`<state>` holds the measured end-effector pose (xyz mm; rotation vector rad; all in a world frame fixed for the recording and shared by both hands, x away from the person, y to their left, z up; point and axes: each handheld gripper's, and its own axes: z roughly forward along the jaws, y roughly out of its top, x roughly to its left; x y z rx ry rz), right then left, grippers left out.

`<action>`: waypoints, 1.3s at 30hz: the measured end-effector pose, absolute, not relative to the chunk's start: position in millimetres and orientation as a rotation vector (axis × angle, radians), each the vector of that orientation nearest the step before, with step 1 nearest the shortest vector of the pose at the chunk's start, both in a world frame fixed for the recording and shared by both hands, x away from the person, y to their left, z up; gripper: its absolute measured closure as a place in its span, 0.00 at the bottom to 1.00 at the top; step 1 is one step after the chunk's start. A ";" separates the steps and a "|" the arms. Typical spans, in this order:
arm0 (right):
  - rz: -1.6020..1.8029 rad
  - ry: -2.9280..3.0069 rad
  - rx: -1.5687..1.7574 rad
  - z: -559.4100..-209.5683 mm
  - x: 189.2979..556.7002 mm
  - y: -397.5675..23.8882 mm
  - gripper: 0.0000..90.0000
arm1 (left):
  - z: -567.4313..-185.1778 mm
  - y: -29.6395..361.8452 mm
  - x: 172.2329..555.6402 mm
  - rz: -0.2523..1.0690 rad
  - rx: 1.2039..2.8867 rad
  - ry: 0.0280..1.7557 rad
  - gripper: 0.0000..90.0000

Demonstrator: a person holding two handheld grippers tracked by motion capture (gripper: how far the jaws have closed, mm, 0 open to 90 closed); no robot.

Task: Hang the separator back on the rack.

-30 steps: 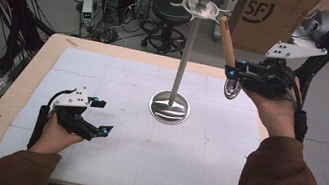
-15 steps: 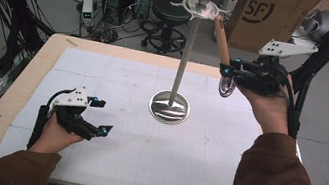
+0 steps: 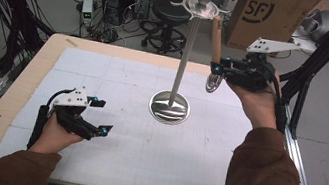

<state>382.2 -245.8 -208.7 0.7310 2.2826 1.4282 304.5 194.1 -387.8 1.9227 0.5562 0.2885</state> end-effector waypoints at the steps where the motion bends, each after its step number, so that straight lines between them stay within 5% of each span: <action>1: 1.425 2.284 0.733 -209.4 383.4 -244.3 0.76 | -387.7 194.2 304.5 0.292 1.923 0.558 0.12; 20: 1.412 2.307 0.729 -213.2 388.9 -237.7 0.75 | -387.5 193.9 303.9 0.299 1.919 0.551 0.12; 39: 1.416 2.275 0.735 -208.8 375.4 -243.3 0.48 | -387.6 194.1 304.1 0.291 1.921 0.548 0.12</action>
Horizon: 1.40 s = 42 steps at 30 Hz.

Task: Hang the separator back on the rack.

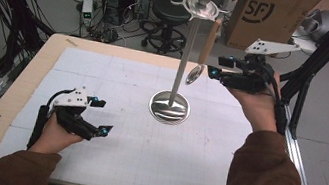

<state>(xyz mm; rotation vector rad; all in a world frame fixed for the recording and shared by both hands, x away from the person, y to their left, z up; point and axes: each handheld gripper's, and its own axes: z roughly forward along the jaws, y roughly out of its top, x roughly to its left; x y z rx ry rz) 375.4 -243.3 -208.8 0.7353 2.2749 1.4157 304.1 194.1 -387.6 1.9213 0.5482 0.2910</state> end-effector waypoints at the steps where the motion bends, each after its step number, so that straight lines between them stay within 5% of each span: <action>1: 1.407 2.279 0.725 -208.3 373.0 -242.2 0.46 | -387.5 194.3 304.2 0.292 1.922 0.547 0.12; 19: 1.421 2.311 0.641 -233.2 336.6 -249.0 0.39 | -388.0 194.2 304.6 0.282 1.927 0.546 0.12; 42: 1.438 2.278 0.734 -306.5 304.2 -266.7 0.33 | -388.7 194.9 304.3 0.278 1.923 0.550 0.12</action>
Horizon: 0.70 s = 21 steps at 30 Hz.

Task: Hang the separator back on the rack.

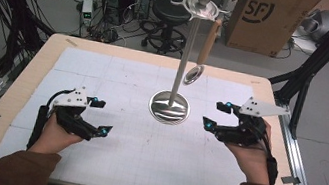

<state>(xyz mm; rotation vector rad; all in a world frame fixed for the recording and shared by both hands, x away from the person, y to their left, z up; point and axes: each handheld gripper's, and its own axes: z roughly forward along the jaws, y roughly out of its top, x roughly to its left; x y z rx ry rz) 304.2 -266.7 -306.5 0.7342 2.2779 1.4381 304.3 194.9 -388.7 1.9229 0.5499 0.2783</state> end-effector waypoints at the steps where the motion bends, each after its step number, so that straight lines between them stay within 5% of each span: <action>1: 1.437 2.280 0.737 -310.6 303.9 -267.4 0.33 | -388.7 195.0 304.3 0.280 1.923 0.550 0.12; 21: 1.438 2.294 0.810 -354.2 300.4 -268.2 0.28 | -387.8 196.3 305.2 0.284 1.912 0.546 0.12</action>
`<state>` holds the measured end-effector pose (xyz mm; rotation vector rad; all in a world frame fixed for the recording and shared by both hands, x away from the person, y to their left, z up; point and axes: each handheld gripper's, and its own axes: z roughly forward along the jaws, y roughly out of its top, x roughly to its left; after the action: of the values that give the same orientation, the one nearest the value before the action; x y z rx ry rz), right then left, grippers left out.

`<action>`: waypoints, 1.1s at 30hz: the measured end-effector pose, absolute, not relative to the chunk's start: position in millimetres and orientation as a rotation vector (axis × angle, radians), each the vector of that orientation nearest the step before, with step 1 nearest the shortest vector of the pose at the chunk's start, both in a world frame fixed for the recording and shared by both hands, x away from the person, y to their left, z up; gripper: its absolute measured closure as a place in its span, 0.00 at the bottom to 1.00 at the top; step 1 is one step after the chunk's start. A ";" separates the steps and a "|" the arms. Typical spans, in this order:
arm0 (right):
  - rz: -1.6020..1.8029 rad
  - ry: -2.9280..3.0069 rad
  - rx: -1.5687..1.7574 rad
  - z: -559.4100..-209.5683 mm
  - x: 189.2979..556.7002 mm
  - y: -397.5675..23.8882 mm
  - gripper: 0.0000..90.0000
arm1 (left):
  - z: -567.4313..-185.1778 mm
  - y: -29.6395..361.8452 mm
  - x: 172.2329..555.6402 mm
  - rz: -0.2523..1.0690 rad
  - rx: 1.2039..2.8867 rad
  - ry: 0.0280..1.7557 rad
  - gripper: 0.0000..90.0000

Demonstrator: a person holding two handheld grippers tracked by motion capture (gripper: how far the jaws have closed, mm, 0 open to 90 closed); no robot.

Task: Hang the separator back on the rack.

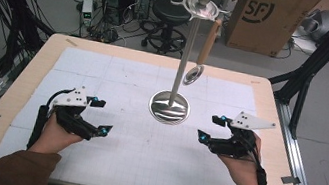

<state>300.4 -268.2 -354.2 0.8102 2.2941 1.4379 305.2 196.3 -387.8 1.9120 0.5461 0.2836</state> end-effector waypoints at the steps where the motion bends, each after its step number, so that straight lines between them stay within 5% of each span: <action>1: 1.443 2.295 0.815 -355.1 300.6 -267.8 0.27 | -387.8 196.6 305.4 0.280 1.906 0.549 0.12; 33: 1.425 2.305 0.817 -364.9 302.4 -261.6 0.22 | -387.6 196.5 305.1 0.273 1.905 0.542 0.12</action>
<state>302.4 -261.6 -364.9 0.8172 2.3046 1.4247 305.1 196.5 -387.6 1.9054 0.5420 0.2729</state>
